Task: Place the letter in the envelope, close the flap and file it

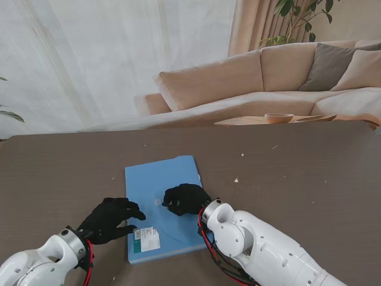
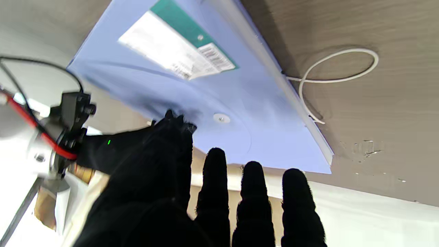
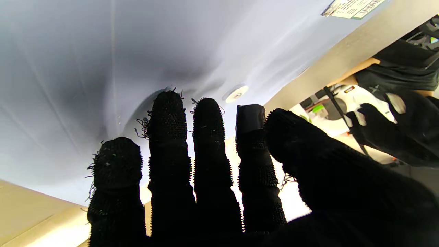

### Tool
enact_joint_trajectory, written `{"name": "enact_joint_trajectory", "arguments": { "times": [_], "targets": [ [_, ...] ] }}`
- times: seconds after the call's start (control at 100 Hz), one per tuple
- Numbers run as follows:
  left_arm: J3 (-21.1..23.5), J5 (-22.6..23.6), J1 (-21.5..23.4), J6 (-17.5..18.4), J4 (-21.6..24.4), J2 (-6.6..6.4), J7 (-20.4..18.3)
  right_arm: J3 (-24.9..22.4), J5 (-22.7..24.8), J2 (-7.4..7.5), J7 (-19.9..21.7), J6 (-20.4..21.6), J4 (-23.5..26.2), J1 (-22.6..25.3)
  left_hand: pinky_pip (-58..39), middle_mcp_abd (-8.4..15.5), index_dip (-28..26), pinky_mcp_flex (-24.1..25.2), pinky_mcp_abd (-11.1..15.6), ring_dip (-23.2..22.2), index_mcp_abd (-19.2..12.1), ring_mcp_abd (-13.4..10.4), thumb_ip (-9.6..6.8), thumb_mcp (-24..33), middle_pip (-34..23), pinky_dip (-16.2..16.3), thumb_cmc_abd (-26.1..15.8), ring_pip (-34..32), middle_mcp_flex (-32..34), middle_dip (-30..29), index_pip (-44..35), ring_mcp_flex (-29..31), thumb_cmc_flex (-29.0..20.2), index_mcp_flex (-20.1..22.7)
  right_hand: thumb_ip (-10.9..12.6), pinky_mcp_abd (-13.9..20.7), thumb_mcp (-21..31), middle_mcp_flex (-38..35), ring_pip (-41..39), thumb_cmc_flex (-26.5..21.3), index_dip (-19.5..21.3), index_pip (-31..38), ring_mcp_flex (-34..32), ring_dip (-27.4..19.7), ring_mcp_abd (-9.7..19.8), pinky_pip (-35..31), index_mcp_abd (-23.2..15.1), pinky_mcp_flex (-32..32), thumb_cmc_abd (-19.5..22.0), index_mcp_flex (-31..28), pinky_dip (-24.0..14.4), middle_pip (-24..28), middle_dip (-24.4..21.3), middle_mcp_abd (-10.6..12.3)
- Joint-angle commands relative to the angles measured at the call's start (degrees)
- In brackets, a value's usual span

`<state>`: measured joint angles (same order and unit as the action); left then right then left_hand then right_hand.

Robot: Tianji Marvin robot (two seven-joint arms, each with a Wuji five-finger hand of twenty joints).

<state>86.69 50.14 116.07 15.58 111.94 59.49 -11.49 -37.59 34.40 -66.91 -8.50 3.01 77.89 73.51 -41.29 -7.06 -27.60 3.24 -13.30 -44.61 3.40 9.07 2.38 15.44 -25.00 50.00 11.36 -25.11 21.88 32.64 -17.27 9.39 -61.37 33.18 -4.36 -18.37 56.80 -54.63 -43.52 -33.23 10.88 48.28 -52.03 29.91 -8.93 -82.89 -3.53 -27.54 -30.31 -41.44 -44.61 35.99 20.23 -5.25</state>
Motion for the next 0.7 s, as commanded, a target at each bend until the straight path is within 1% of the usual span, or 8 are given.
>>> {"name": "enact_joint_trajectory", "arguments": {
  "times": [0.0,0.3,0.35,0.38,0.41,0.47,0.57,0.69],
  "targets": [
    [-0.9,-0.3,-0.5,-1.0,-0.5,0.29,-1.0,0.0,1.2,0.37,0.8,-0.4,0.3,0.9,1.5,1.6,1.3,1.0,1.6,-0.9,-1.1,-1.3,-1.37,1.3,0.7,1.2,-0.5,1.2,-2.0,0.7,1.7,-2.0,0.4,-3.1,2.4,1.5,1.4,3.3,3.4,-0.2,1.5,-2.3,3.5,-0.9,-0.7,0.6,-1.8,1.5,0.1,2.2,-0.1,0.1,0.7,1.4],
    [-1.1,10.6,-1.1,-8.1,-3.0,0.68,4.7,-0.8,4.3,0.84,-0.6,-1.6,1.5,2.2,4.7,0.7,1.3,0.9,0.9,0.0,3.5,-0.1,-1.04,-2.8,1.8,2.2,0.7,3.3,-2.4,-0.1,0.4,-2.2,5.1,-3.7,3.0,2.1,0.8,6.4,2.2,0.2,3.0,-6.1,6.1,0.1,-0.3,1.1,-0.6,3.3,0.5,2.9,-1.0,1.5,2.4,1.7],
    [-0.5,11.7,-0.7,-9.7,-3.0,0.74,4.9,-0.8,4.0,0.75,-0.7,-1.5,1.2,2.2,5.3,0.2,-1.5,0.9,0.8,0.0,5.6,0.2,-1.03,-4.1,1.8,2.6,0.5,3.6,-2.1,-0.1,-3.0,-2.2,5.4,-1.9,3.0,2.1,0.8,6.5,2.2,0.1,3.1,-6.3,6.3,0.2,-0.3,1.2,-0.5,3.5,0.5,2.8,-1.0,1.6,2.5,1.7],
    [-0.2,12.3,-0.5,-10.7,-3.0,0.78,5.0,-0.8,3.9,0.72,-0.7,-1.5,1.1,2.1,6.1,-0.3,-8.9,0.8,0.6,-0.3,6.5,0.5,-0.71,-6.1,1.8,3.3,1.5,3.8,-1.5,0.2,-5.6,-2.1,3.9,-0.2,3.1,2.1,0.8,6.6,2.1,0.2,3.1,-6.4,6.2,0.2,-0.3,1.2,-0.6,3.5,0.6,2.9,-1.1,1.6,2.5,1.7],
    [0.0,13.1,-0.2,-11.8,-3.0,0.8,5.0,-0.8,3.8,0.69,-0.7,-1.4,1.0,2.0,6.5,-0.6,-12.0,0.9,0.5,-0.4,7.5,0.6,-0.55,-7.1,1.9,3.4,2.0,4.0,-1.3,0.3,-7.5,-2.2,3.3,1.2,3.1,2.1,0.9,6.7,2.1,0.1,3.2,-6.4,6.3,0.2,-0.3,1.2,-0.5,3.5,0.6,2.9,-1.1,1.6,2.6,1.8],
    [0.4,15.0,0.0,-13.5,-3.1,0.75,4.5,-0.8,3.5,0.62,-0.7,-1.3,0.8,2.0,6.8,-0.7,-13.3,0.9,0.6,-0.3,8.3,0.6,-0.47,-7.7,2.1,3.4,1.8,4.3,-1.6,0.2,-8.8,-2.3,3.3,2.3,3.2,2.2,0.9,6.7,2.1,0.1,3.3,-6.5,6.4,0.3,-0.2,1.2,-0.5,3.5,0.6,2.8,-1.2,1.8,2.7,1.7],
    [0.2,16.5,-0.3,-15.6,-3.9,0.63,3.5,-0.8,3.3,0.5,-1.0,-1.1,0.6,1.9,8.2,-0.5,-9.2,1.1,1.1,-0.2,8.2,0.1,-0.8,-9.0,3.2,3.4,0.9,5.5,-2.9,-0.2,-4.6,-3.1,3.0,4.8,3.2,2.2,1.0,6.8,2.0,0.1,3.5,-6.6,6.4,0.3,-0.2,1.2,-0.6,3.5,0.6,2.8,-1.3,1.9,2.8,1.7],
    [-0.2,14.3,-1.0,-16.3,-4.4,0.42,-0.1,-0.9,3.4,0.41,-1.4,-1.0,0.6,1.8,10.0,-0.1,-3.1,1.3,1.7,-0.2,6.1,-0.4,-0.96,-10.0,4.3,3.8,0.5,6.7,-3.8,-0.9,0.7,-3.8,2.4,8.1,3.2,2.2,1.2,6.8,2.0,0.1,3.8,-6.6,6.4,0.4,-0.2,1.2,-0.5,3.5,0.4,2.7,-1.4,2.0,2.9,1.8]
  ]
}}
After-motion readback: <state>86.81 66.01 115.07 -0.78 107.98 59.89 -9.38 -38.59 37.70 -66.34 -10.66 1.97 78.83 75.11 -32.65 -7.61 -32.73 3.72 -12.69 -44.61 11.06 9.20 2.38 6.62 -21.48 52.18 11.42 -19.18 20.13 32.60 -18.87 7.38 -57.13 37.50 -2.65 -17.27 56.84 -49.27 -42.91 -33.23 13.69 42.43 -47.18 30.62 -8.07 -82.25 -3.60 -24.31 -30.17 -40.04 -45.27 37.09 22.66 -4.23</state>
